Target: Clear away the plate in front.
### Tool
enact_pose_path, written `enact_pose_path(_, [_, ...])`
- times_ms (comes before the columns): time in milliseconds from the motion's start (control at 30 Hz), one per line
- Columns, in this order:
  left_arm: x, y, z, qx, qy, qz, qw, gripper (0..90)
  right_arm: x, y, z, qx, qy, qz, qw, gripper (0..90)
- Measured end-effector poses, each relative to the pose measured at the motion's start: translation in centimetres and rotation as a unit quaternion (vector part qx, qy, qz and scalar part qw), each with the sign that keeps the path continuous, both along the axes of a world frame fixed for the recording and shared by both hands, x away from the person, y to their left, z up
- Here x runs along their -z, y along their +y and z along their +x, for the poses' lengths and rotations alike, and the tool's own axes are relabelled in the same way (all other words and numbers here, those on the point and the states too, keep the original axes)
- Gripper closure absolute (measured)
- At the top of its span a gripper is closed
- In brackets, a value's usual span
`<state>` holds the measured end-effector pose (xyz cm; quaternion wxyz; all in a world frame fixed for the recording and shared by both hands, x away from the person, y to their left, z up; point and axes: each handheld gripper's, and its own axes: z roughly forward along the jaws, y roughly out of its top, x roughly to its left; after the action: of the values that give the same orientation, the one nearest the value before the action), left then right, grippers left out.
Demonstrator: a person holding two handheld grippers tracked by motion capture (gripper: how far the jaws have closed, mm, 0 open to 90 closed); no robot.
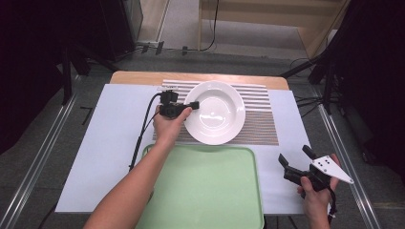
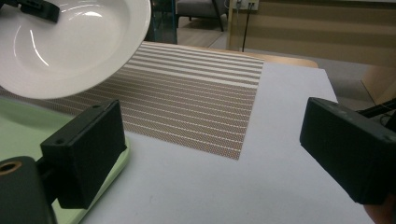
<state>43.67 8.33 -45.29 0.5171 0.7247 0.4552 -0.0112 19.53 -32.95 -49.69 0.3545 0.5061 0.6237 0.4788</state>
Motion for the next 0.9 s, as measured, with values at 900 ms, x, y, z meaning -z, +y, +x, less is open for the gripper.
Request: enact_pose_path(900, [-0.4,2.7,-3.6,0.016,0.002,-0.005,0.9999,81.9,0.0,0.3,0.1,-0.003,0.001,0.000,1.0000,5.4])
